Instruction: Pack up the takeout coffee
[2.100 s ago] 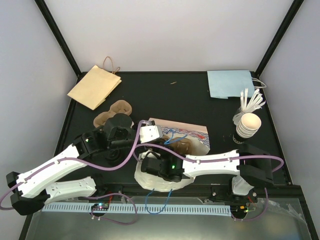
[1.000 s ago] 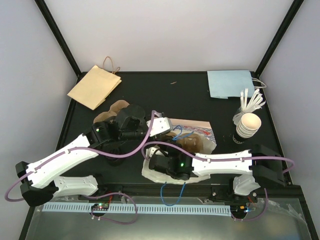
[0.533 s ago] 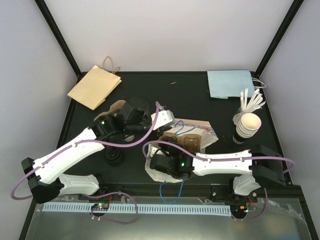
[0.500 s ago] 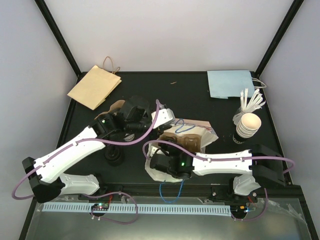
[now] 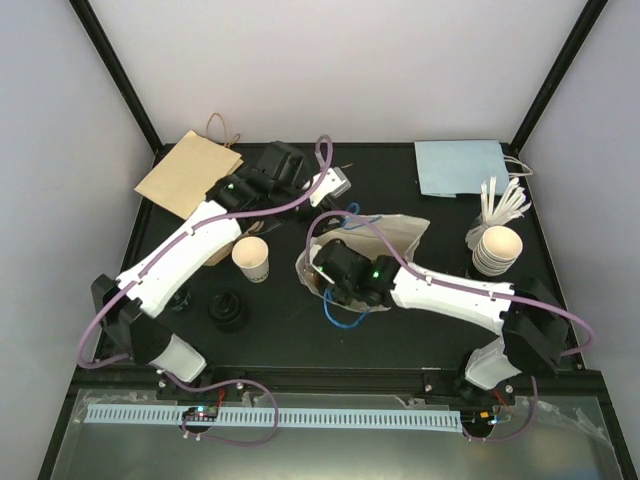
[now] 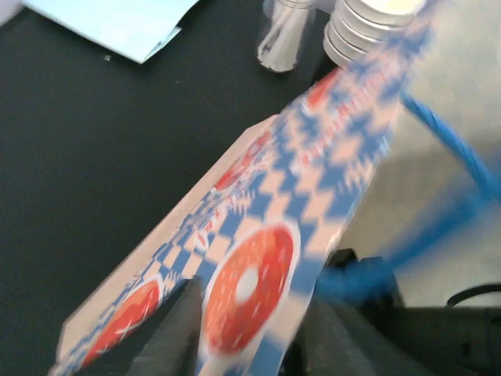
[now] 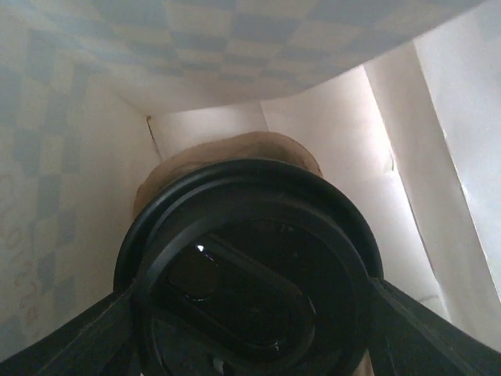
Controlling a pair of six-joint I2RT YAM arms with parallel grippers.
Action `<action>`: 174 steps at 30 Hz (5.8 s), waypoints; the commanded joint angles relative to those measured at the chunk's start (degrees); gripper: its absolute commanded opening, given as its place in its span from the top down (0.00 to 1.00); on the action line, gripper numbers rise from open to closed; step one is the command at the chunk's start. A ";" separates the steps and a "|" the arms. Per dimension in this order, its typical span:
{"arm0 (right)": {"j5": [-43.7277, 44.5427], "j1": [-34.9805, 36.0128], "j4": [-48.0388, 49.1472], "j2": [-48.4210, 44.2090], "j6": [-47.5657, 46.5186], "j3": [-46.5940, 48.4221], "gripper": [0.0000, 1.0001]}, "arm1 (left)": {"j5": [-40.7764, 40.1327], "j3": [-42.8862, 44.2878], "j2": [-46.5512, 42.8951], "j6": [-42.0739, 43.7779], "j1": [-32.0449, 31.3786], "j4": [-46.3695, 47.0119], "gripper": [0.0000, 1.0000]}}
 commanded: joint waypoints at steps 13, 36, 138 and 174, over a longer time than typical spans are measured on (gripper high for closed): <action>-18.01 -12.06 -7.26 12.11 -1.50 14.28 0.39 | -11.96 7.56 -4.96 -13.12 6.72 4.58 0.01; -25.16 -20.41 -19.21 27.00 -2.68 30.20 0.37 | -20.64 -11.36 -26.65 -21.08 11.41 6.19 0.01; -23.99 -20.33 4.51 -46.02 37.74 -24.31 0.02 | -19.40 -54.61 -28.04 -48.69 -8.80 35.87 0.77; -24.88 -32.51 36.92 -22.77 41.20 -41.17 0.17 | -15.93 -53.97 5.41 -51.38 -1.79 67.76 0.98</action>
